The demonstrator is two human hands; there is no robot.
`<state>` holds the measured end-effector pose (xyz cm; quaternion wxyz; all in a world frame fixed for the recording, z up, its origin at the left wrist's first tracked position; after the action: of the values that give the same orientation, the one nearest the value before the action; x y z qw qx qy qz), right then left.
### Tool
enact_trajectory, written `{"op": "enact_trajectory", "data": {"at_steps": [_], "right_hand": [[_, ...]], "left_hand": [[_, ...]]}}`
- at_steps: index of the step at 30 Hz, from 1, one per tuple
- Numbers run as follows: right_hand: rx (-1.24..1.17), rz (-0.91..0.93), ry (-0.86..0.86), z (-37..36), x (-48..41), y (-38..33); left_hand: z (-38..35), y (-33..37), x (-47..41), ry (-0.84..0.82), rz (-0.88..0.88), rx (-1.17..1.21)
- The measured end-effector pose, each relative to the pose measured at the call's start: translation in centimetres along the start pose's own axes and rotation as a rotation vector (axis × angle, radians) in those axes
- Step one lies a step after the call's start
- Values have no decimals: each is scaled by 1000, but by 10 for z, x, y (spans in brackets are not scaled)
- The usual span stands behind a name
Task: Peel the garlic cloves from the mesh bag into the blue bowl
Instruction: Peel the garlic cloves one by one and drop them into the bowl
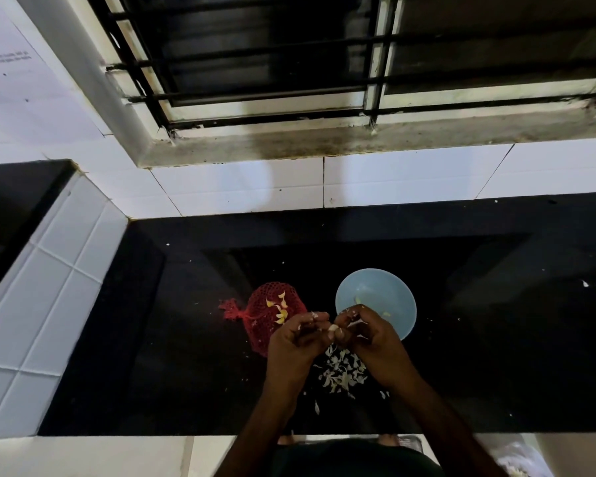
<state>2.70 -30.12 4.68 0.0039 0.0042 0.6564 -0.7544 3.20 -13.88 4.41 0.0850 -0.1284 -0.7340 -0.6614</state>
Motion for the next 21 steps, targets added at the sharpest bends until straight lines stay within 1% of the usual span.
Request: {"op": "enact_trajectory", "data": {"at_steps": [3,7,10,14,18,21], "right_hand": [[-12,16,-7,-1,1,2],[78,58,-10,-1,2,5],[149,168,43,-1,4,-3],[169,193,129,-3,5,-5],[282,271,119,-13,8,-6],[402,270,138,-16,10,-6]], "left_hand": [[0,-2,-1,-1,-3,-52],[2,-7,-2,15,-10,-127],[2,-9,-2,24,22,-78],[-6,-13,-1,3,89,36],[-18,-18,3,-77,131,122],[-22,-20,8,-82,167,143]]}}
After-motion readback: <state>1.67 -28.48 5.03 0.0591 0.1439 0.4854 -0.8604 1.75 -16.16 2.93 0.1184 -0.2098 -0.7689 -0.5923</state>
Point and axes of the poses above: each hand's wrist, its own x-axis away from the middle knuckle, its own z-axis out of the back of the hand, y = z × x, the point moved 7 cm from there along -x, towards the middle knuckle, and after that the axes turned 3 degrees about z, right-handed, at the moved point
